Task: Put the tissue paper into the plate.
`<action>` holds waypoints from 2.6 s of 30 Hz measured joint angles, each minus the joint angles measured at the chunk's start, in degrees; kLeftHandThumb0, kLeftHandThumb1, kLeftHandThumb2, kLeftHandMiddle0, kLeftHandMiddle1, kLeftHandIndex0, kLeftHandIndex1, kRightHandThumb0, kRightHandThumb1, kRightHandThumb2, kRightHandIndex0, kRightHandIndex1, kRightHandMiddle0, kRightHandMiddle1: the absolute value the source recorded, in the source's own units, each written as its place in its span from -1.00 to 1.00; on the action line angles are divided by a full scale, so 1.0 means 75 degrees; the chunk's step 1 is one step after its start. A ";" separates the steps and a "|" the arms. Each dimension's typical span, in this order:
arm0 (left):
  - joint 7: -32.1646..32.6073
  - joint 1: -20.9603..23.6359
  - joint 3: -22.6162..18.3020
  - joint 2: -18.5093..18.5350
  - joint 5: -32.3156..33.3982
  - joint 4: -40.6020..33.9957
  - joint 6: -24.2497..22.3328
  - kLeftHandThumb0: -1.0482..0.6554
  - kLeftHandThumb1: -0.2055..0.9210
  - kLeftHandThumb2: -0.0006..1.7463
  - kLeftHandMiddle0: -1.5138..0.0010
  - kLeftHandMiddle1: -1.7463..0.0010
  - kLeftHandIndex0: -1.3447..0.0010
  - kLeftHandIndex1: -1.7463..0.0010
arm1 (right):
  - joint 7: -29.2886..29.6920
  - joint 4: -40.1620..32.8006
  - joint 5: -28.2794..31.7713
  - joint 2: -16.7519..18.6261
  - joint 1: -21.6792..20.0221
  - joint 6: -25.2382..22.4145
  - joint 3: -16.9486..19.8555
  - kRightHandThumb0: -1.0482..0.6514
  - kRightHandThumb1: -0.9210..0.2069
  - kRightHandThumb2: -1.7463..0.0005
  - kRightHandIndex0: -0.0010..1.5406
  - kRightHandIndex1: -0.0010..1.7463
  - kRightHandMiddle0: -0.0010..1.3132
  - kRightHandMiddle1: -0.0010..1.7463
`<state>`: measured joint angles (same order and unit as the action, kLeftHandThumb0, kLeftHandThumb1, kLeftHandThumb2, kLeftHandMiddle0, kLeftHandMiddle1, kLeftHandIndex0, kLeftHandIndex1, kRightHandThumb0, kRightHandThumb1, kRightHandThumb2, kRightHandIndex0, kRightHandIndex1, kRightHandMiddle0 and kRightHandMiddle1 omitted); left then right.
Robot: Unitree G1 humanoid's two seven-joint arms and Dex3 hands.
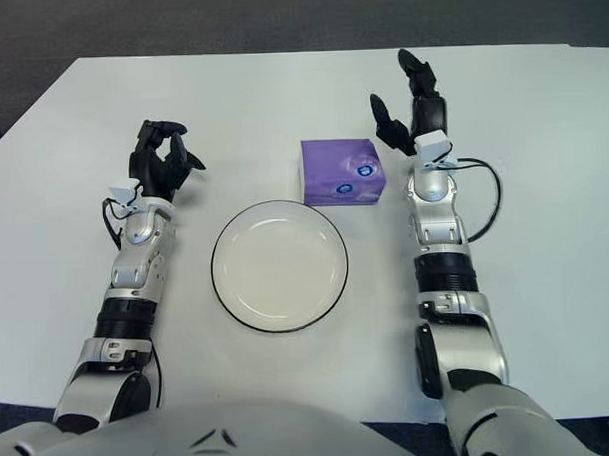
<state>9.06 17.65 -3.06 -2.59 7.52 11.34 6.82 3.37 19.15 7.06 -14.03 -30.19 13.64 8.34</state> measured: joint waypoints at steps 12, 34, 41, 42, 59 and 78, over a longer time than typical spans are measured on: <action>-0.0022 0.0037 -0.0031 -0.0012 -0.0011 0.0300 0.0168 -0.19 0.78 -0.22 -0.14 -1.00 0.59 -1.00 | -0.0564 0.0119 0.1061 0.0749 -0.0512 0.0746 0.0462 -0.64 -1.00 0.11 -0.51 -0.97 -0.68 -0.97; -0.0044 0.0029 -0.0035 -0.0015 -0.0013 0.0299 0.0211 -0.19 0.79 -0.23 -0.14 -1.00 0.59 -1.00 | -0.0982 -0.0926 -0.1209 -0.0691 0.0260 0.1183 0.0046 -0.57 -1.00 0.24 -0.46 -0.98 -0.51 -0.92; -0.0044 0.0024 -0.0041 -0.0016 -0.0019 0.0306 0.0212 -0.19 0.79 -0.23 -0.14 -1.00 0.59 -1.00 | -0.1372 -0.2144 -0.2240 -0.1290 0.0915 0.0966 -0.0268 -0.56 -1.00 0.25 -0.45 -0.99 -0.50 -0.93; -0.0044 0.0024 -0.0042 -0.0016 -0.0020 0.0309 0.0213 -0.19 0.79 -0.23 -0.14 -1.00 0.59 -1.00 | -0.1464 -0.2259 -0.2385 -0.1419 0.0973 0.0961 -0.0313 -0.56 -1.00 0.26 -0.45 -0.99 -0.50 -0.93; -0.0044 0.0025 -0.0057 -0.0017 -0.0031 0.0387 0.0220 -0.19 0.78 -0.22 -0.14 -1.00 0.59 -1.00 | -0.2828 -0.2801 -0.3361 -0.2842 0.1162 0.0586 -0.0827 -0.65 -1.00 0.25 -0.52 -1.00 -0.52 -0.96; -0.0044 0.0025 -0.0055 -0.0017 -0.0046 0.0390 0.0251 -0.19 0.78 -0.22 -0.14 -1.00 0.58 -1.00 | -0.3503 -0.2984 -0.4250 -0.3119 0.1062 0.0158 -0.1686 -0.88 -1.00 0.16 -0.68 -1.00 -0.62 -1.00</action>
<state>8.73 17.84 -3.47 -2.73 7.18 14.26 8.70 -22.91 -3.23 -24.81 -37.42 -22.22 14.83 -4.31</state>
